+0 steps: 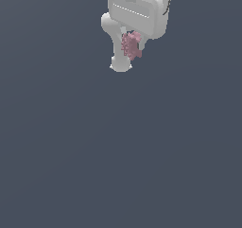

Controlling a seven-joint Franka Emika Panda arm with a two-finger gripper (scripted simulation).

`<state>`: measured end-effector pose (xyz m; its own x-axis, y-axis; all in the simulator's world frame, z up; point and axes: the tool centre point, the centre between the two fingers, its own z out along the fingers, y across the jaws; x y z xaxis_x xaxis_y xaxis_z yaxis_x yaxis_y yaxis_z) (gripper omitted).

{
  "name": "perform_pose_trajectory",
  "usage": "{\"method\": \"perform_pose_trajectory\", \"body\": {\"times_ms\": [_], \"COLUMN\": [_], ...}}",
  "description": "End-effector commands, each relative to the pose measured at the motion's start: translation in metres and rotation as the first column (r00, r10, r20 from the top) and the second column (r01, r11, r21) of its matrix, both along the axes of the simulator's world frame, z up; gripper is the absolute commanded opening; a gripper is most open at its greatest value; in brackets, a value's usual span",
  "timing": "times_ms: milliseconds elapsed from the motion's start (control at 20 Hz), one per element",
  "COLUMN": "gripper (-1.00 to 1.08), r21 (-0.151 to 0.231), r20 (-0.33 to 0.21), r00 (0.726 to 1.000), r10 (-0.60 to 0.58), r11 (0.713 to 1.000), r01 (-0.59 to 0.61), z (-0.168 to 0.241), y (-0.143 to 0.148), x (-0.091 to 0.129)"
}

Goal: Pick up the object and move it to a goal position.

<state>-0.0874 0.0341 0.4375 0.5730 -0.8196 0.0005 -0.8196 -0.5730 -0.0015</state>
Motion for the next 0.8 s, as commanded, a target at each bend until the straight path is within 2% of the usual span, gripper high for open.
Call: {"method": "perform_pose_trajectory", "body": {"times_ms": [0, 350, 750], "gripper": [-1.00, -1.00, -1.00], "r21": [0.000, 0.000, 0.000], "r20": [-0.002, -0.002, -0.002], "r00": [1.000, 1.000, 1.000], "r10": [0.000, 0.001, 0.002], "r11": [1.000, 1.000, 1.000], "r01": [0.000, -0.001, -0.002], "z": [0.021, 0.059, 0.071], "y": [-0.003, -0.008, -0.010], "x": [-0.006, -0.015, -0.017]}}
